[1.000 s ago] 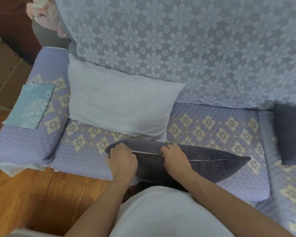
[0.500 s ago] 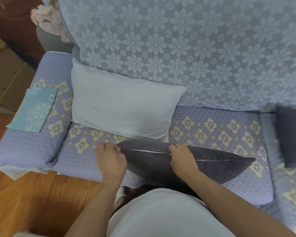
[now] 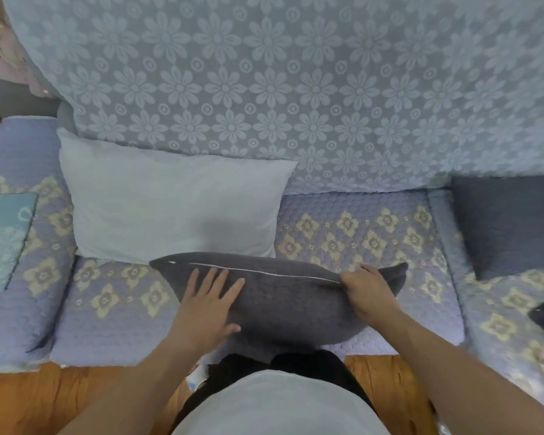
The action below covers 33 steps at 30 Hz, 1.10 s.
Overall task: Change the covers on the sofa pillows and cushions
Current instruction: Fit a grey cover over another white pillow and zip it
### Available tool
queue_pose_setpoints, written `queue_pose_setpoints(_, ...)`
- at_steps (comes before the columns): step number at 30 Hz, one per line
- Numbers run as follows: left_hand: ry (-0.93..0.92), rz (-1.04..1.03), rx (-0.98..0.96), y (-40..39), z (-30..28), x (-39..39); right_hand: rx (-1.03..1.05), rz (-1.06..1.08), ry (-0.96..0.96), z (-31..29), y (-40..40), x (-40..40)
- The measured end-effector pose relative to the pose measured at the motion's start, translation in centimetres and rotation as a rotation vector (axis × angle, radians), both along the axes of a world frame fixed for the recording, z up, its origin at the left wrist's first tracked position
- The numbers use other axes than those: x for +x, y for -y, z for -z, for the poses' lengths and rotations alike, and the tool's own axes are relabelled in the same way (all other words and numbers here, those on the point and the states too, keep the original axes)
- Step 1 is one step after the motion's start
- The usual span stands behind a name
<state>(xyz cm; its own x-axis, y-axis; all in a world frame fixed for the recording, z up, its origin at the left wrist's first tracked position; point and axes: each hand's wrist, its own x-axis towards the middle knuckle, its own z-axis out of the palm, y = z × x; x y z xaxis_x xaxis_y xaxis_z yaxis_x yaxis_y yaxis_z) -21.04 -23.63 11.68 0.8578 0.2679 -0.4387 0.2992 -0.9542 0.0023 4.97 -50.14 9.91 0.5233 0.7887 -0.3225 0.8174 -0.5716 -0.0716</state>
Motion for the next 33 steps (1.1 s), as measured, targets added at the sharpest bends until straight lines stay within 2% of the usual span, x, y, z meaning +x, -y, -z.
queue_pose_setpoints(3,0.035,-0.022,0.058,0.3,0.1,3.6,0.37,-0.09,0.074,-1.0,2.5,2.3)
queue_pose_setpoints(7,0.188,-0.135,0.128,1.8,-2.2,11.2,0.447,-0.003,0.112,-4.5,6.3,11.5)
queue_pose_setpoints(9,0.244,-0.203,0.099,3.4,-3.4,15.4,0.367,0.161,0.105,-5.4,7.5,18.4)
queue_pose_setpoints(11,0.253,-0.23,0.042,5.2,-3.7,18.7,0.158,0.461,0.124,-5.4,8.1,24.7)
queue_pose_setpoints(13,0.231,-0.274,-0.016,7.1,-3.4,20.5,-0.134,0.727,0.009,-4.6,7.7,28.2)
queue_pose_setpoints(14,0.176,-0.299,-0.044,8.1,-3.2,20.9,-0.216,0.749,-0.11,-4.0,7.2,28.7)
queue_pose_setpoints(18,-0.123,-0.387,-0.168,9.9,-2.0,20.3,-0.253,0.438,-0.458,-1.6,3.9,23.8)
queue_pose_setpoints(22,-0.279,-0.491,-0.339,7.2,-0.8,17.0,-0.235,0.319,-0.594,-2.5,-0.5,18.3)
queue_pose_setpoints(28,-0.235,-0.784,-0.485,-0.3,-2.4,8.1,-0.162,0.121,-0.567,-5.0,-13.0,10.6)
queue_pose_setpoints(33,-0.048,-1.06,-0.665,-9.3,-4.5,-2.8,-0.104,-0.004,-0.625,-7.3,-28.3,-1.5)
